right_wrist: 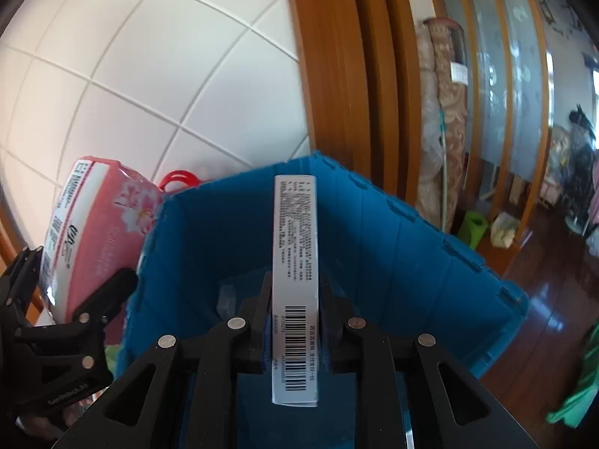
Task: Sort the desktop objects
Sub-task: 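Carry both items to the blue crate and open both grippers to drop them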
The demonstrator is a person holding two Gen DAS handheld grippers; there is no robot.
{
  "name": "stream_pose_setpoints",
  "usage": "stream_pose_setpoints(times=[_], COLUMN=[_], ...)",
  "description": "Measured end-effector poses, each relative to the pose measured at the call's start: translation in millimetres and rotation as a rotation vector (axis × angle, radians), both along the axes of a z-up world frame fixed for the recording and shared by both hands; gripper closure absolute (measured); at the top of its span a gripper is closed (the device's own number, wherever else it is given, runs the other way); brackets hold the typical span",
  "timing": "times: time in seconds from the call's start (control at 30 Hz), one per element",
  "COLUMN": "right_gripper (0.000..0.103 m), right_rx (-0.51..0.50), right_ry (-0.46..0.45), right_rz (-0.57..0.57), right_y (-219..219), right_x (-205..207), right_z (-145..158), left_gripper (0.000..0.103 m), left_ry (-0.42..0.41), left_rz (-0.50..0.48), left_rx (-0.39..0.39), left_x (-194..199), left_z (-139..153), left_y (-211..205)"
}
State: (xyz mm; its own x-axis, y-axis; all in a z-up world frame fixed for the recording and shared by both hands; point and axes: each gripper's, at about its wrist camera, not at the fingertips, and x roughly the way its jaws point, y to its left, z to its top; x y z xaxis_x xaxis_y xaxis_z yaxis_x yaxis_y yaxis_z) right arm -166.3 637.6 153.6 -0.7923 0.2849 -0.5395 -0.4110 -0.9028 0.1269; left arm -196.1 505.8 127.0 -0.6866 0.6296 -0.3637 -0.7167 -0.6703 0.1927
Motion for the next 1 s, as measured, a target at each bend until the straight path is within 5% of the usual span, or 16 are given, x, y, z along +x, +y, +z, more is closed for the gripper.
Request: stream_pose_setpoints(times=[0.07, 0.1, 0.13, 0.47, 0.73, 1.0], right_gripper=[0.057, 0.031, 0.018, 0.016, 0.016, 0.015], right_rx=[-0.012, -0.017, -0.012, -0.031, -0.054, -0.076], right_ry=[-0.006, -0.009, -0.003, 0.03, 0.052, 0.06], right_rz=[-0.012, -0.018, -0.021, -0.006, -0.006, -0.013], right_y=[15.1, 21.4, 26.9, 36.5, 33.9, 35.4], right_x=[-2.5, -4.6, -6.1, -13.2, -3.7, 1.8], right_z=[-6.9, -9.5, -10.9, -15.9, -13.1, -15.9], left_gripper=[0.013, 0.013, 0.013, 0.012, 0.012, 0.012], left_ry=[-0.007, -0.011, -0.01, -0.033, -0.202, -0.105], left_rz=[-0.008, -0.01, -0.012, -0.026, -0.117, -0.141], left_rx=[-0.014, -0.021, -0.027, -0.086, -0.079, -0.13], left_x=[-4.9, -6.9, -7.6, -17.0, -30.9, -8.3], left_z=[-3.4, -3.0, -5.0, -12.9, -24.2, -22.4], left_y=[10.3, 14.7, 17.0, 33.3, 32.3, 31.4])
